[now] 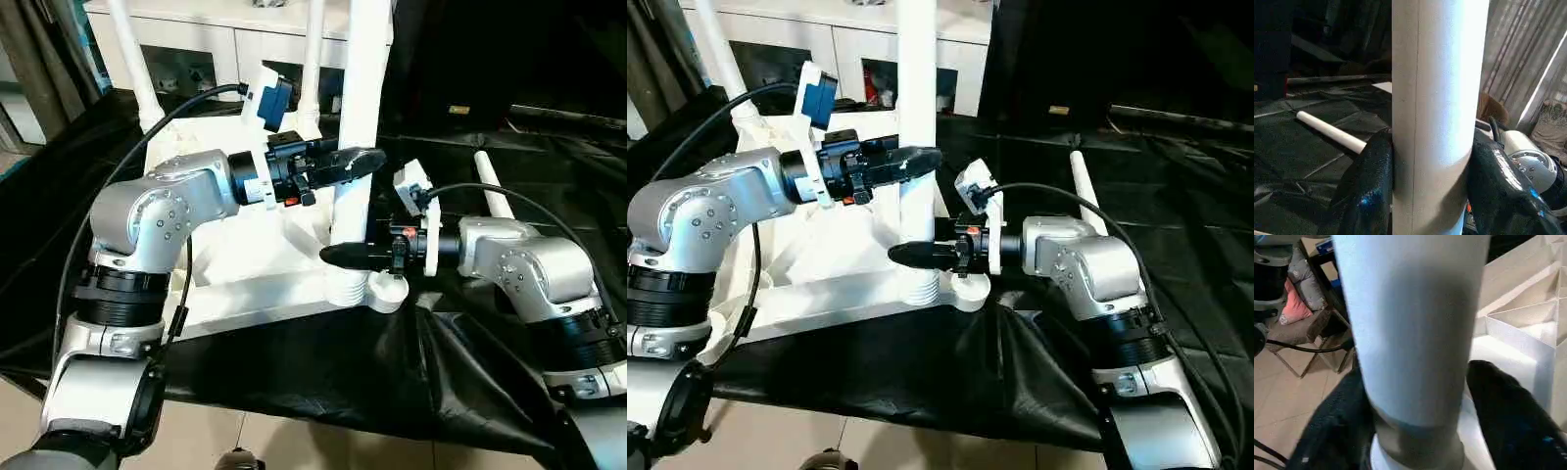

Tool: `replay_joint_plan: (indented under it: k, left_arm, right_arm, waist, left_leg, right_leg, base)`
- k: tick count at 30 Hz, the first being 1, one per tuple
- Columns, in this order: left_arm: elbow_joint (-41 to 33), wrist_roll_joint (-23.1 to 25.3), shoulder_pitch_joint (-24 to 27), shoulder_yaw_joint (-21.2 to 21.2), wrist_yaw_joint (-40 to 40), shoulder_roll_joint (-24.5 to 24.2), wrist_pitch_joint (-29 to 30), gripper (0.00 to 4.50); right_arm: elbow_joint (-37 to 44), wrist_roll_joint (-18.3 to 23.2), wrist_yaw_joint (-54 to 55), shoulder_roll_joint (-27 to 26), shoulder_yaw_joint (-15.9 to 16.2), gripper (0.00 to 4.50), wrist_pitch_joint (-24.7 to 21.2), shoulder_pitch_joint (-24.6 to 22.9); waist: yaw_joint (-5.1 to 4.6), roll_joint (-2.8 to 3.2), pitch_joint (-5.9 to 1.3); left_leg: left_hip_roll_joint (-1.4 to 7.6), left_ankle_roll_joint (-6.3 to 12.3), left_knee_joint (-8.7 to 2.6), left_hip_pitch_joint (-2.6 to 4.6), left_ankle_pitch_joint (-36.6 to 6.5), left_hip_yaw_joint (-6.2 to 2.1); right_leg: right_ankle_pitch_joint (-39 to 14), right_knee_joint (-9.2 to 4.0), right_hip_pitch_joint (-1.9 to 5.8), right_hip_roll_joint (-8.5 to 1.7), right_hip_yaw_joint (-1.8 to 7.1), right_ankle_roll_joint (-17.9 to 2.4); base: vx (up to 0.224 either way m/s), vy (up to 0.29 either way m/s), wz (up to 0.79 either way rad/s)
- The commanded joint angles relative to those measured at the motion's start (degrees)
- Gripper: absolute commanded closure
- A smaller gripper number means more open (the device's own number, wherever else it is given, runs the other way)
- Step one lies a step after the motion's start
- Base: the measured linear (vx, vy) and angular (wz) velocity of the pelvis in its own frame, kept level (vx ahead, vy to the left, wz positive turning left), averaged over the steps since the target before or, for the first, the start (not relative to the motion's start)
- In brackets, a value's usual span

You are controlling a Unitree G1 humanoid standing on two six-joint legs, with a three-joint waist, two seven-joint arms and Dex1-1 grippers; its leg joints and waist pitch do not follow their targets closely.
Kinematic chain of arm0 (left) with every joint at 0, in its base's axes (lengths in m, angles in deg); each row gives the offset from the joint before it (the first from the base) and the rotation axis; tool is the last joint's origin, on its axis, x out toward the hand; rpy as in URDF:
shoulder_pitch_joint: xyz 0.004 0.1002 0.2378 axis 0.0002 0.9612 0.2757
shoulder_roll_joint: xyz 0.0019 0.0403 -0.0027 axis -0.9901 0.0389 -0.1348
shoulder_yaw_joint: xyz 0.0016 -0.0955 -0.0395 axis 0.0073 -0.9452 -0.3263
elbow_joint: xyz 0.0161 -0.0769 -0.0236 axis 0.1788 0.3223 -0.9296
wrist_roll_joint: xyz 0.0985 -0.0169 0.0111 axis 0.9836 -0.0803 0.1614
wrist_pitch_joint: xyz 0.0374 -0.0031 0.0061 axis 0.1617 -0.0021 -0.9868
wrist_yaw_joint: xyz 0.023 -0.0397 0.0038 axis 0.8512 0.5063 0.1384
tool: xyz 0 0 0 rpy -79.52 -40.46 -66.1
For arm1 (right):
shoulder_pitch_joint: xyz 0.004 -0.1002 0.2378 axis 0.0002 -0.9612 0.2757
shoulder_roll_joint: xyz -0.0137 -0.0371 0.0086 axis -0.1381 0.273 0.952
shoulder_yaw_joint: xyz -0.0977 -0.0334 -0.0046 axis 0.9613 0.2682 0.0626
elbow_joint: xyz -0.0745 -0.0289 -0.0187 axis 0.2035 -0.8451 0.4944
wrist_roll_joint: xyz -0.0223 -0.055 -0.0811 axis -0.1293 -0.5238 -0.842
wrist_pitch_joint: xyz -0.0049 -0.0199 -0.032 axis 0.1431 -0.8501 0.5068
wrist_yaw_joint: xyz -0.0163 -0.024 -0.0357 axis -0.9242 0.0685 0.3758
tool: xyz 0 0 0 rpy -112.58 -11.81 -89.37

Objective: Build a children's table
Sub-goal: Pick table leg

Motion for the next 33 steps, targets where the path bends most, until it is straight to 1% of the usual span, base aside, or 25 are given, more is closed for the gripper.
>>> replay_joint_plan:
  k: [1,3,4,6,7,11,15,16,17,19,21,22,23,25,26,27,28,29,30,32,33]
  left_arm:
    - [-1.5,-1.3,-0.6,0.4,-1.4,0.2,0.5,2.68]
    - [-1.3,-1.6,-0.7,0.1,-1.4,0.4,0.6,2.68]
    - [-1.3,-1.6,-0.7,0.0,-1.4,0.5,0.7,2.68]
    - [-1.2,-1.7,-0.8,-0.1,-1.3,0.7,0.7,2.68]
    - [-1.1,-1.7,-0.9,-0.2,-1.3,0.8,0.7,2.68]
    - [-0.9,-1.8,-1.0,-0.4,-1.0,1.0,0.7,2.69]
    - [-0.5,0.3,-1.1,0.0,0.6,1.1,-1.0,2.69]
    - [-0.1,-0.3,-1.3,-0.4,0.6,1.2,-0.4,2.13]
    - [0.4,-1.1,-1.5,-1.2,1.0,1.6,0.2,1.99]
    - [0.8,-1.7,-1.6,-2.4,1.4,2.3,-0.3,1.99]
    - [1.1,-1.5,-1.4,-4.3,3.1,3.6,-3.4,1.68]
    - [1.2,-1.4,-1.3,-4.9,3.7,4.1,-4.5,1.68]
    - [1.3,-2.0,-1.1,-7.4,5.2,5.7,-8.1,1.57]
    - [1.3,-3.6,-1.1,-10.7,6.9,7.7,-11.5,1.57]
    - [1.5,-4.5,-1.1,-12.6,8.5,8.7,-13.0,1.57]
    - [1.6,-4.7,-1.1,-13.1,8.9,8.9,-13.3,1.57]
    - [1.5,-4.6,-1.0,-13.0,8.9,8.8,-13.3,1.57]
    - [0.7,-2.9,0.3,-11.7,7.2,7.6,-13.7,1.57]
    - [-0.1,-0.4,1.8,-9.4,5.1,6.0,-14.7,1.57]
    - [-1.4,5.5,4.9,-3.3,0.7,2.2,-16.9,1.57]
    - [-2.1,9.3,7.2,1.5,-2.8,-1.0,-18.9,1.57]
  right_arm:
    - [-0.6,-0.2,0.6,0.1,-0.2,1.93,-0.1,0.6]
    - [-0.5,0.1,0.3,0.2,-0.1,2.09,-0.4,0.4]
    - [-0.5,0.2,0.3,0.2,-0.1,2.14,-0.5,0.3]
    - [-0.4,0.3,0.2,0.1,-0.1,2.36,-0.6,0.2]
    - [-0.3,0.4,0.0,0.2,0.0,2.45,-0.7,0.0]
    - [-0.2,0.6,-0.5,0.2,0.1,2.57,-0.9,-0.3]
    - [-0.4,0.6,-0.5,0.2,0.1,2.59,-0.7,-0.4]
    - [-0.4,0.5,-0.3,0.2,0.1,2.59,-0.5,-0.4]
    - [-0.5,0.5,0.0,0.2,0.0,2.59,-0.2,-0.5]
    - [-0.6,0.3,0.7,0.0,-0.3,2.6,0.3,-0.7]
    - [-0.7,0.1,2.5,-0.9,-1.4,2.6,1.3,-1.1]
    - [-0.8,0.1,3.2,-1.2,-1.8,2.6,1.6,-1.2]
    - [-1.0,0.1,6.0,-2.5,-3.7,2.6,2.7,-1.7]
    - [-1.1,-0.1,8.7,-3.7,-5.4,2.6,4.4,-2.4]
    - [-1.2,-0.4,11.6,-4.9,-6.9,2.6,5.6,-3.0]
    - [-1.2,-0.5,12.5,-5.2,-7.4,2.61,5.9,-3.1]
    - [-1.2,-0.6,12.9,-5.3,-7.6,2.61,6.2,-3.2]
    - [-1.7,-1.4,16.6,-6.4,-9.4,2.61,8.5,-3.7]
    - [-2.0,-1.4,18.8,-7.0,-10.8,2.61,9.3,-4.0]
    - [-1.6,-2.5,20.9,-6.8,-11.6,2.61,11.0,-4.7]
    - [-1.3,-4.4,21.8,-6.0,-10.8,2.61,12.0,-5.3]
  waist:
    - [-0.04,-0.13,-4.85]
    - [-0.04,-0.15,-4.9]
    - [0.0,0.01,-4.92]
    - [-0.05,-0.13,-4.87]
    - [-0.02,-0.08,-4.87]
    - [-0.03,-0.07,-4.9]
    - [-0.04,-0.12,-4.92]
    - [-0.02,-0.16,-4.94]
    - [-0.01,-0.11,-4.93]
    - [0.01,-0.13,-4.94]
    - [0.0,-0.17,-4.94]
    - [-0.02,-0.21,-4.95]
    - [0.04,-0.14,-4.97]
    - [0.06,-0.2,-5.08]
    - [-0.01,-0.23,-5.07]
    - [-0.02,-0.23,-5.04]
    - [-0.05,-0.24,-5.03]
    - [-0.09,0.32,-5.04]
    - [-0.17,0.21,-4.99]
    - [-0.35,0.32,-4.96]
    - [-0.32,0.72,-4.95]
  left_leg:
    - [0.95,-1.67,-3.66,0.73,-6.4,-0.18]
    - [0.96,-1.65,-3.63,0.72,-6.1,-0.2]
    - [0.95,-1.61,-3.6,0.74,-6.1,-0.2]
    - [0.95,-1.62,-3.64,0.74,-6.5,-0.19]
    - [0.94,-1.66,-3.63,0.74,-6.5,-0.19]
    - [0.97,-1.67,-3.6,0.76,-6.4,-0.19]
    - [0.96,-1.61,-3.57,0.76,-6.3,-0.18]
    - [0.96,-1.58,-3.57,0.73,-6.1,-0.19]
    - [0.92,-1.56,-3.54,0.73,-6.1,-0.17]
    - [0.9,-1.54,-3.5,0.73,-5.9,-0.16]
    - [0.97,-1.63,-3.54,0.68,-6.0,-0.2]
    - [0.94,-1.62,-3.51,0.66,-6.2,-0.21]
    - [0.96,-1.63,-3.51,0.56,-6.0,-0.22]
    - [0.92,-1.8,-3.45,0.59,-5.9,-0.2]
    - [0.89,-1.77,-3.47,0.58,-5.9,-0.19]
    - [0.87,-1.89,-3.48,0.57,-5.9,-0.2]
    - [0.84,-1.9,-3.51,0.69,-6.2,-0.15]
    - [0.89,-2.06,-3.56,0.81,-6.6,-0.2]
    - [0.92,-2.08,-3.64,0.84,-6.7,-0.19]
    - [1.08,-2.3,-3.9,1.0,-6.9,-0.31]
    - [1.13,-2.44,-4.0,1.08,-6.8,-0.44]
  right_leg:
    - [-5.4,-4.06,3.59,-3.51,2.63,-9.8]
    - [-4.9,-3.94,3.64,-3.53,2.61,-10.0]
    - [-4.7,-3.93,3.6,-3.52,2.6,-10.1]
    - [-4.9,-3.99,3.63,-3.49,2.58,-10.2]
    - [-5.2,-4.0,3.63,-3.52,2.59,-10.1]
    - [-4.9,-3.99,3.59,-3.5,2.6,-10.3]
    - [-4.5,-3.93,3.63,-3.49,2.6,-10.4]
    - [-4.3,-3.89,3.67,-3.51,2.6,-10.4]
    - [-4.4,-3.91,3.66,-3.5,2.6,-10.4]
    - [-4.3,-3.95,3.67,-3.53,2.59,-10.5]
    - [-4.4,-3.99,3.7,-3.62,2.59,-10.6]
    - [-4.4,-4.02,3.71,-3.63,2.57,-10.7]
    - [-4.0,-4.07,3.77,-3.72,2.61,-10.7]
    - [-3.2,-3.96,3.78,-3.72,2.56,-11.0]
    - [-2.9,-3.93,3.75,-3.64,2.54,-11.2]
    - [-3.0,-3.93,3.74,-3.62,2.52,-11.0]
    - [-3.7,-3.99,3.73,-3.57,2.53,-10.6]
    - [-4.7,-4.07,3.57,-3.55,2.57,-10.0]
    - [-5.1,-4.22,3.46,-3.58,2.59,-9.6]
    - [-6.5,-4.25,3.36,-3.47,2.61,-7.9]
    - [-6.8,-4.27,3.26,-3.5,2.63,-7.4]
  base:
    - [0.0,0.0,0.0]
    - [0.0,0.0,0.0]
    - [0.0,0.0,0.0]
    - [0.0,0.0,0.0]
    - [0.0,0.0,0.0]
    - [0.0,0.0,0.0]
    - [0.0,0.0,0.0]
    - [0.0,0.0,0.0]
    - [0.0,0.0,0.0]
    - [0.0,0.0,0.0]
    - [0.0,0.0,0.0]
    - [0.0,0.0,0.0]
    - [0.0,0.0,0.0]
    - [0.0,0.0,0.0]
    - [0.0,0.0,0.0]
    - [0.0,0.0,0.0]
    - [0.0,0.0,0.0]
    - [0.0,0.0,0.0]
    - [0.0,0.0,0.0]
    - [0.0,0.0,0.0]
    - [0.0,0.0,0.0]
